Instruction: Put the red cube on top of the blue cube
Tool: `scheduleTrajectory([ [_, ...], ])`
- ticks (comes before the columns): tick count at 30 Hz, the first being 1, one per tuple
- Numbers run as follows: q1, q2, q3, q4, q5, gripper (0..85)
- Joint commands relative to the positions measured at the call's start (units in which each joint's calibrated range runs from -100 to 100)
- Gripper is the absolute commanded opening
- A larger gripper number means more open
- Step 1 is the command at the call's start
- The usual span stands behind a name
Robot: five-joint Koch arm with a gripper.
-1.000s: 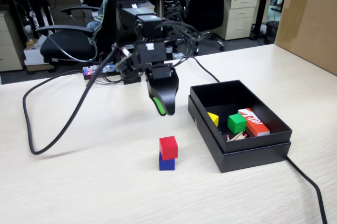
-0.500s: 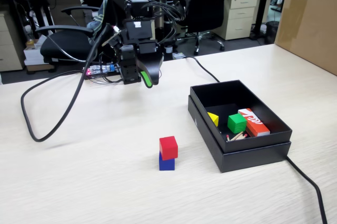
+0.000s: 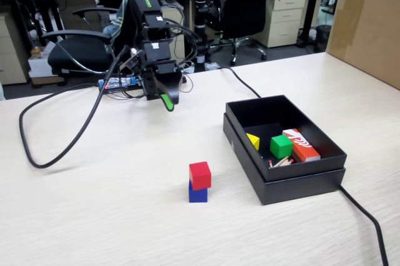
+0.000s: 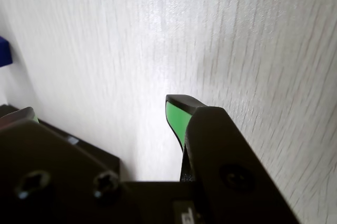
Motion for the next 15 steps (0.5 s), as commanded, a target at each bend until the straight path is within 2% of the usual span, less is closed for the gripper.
scheduleTrajectory([
  [1, -0.6, -4.0, -3.7, 7.9, 0.0, 48.4],
  [6, -0.9, -4.4, -7.1, 9.7, 0.9, 49.6],
  [15, 0.4, -4.5, -22.2, 23.1, 0.4, 49.1],
])
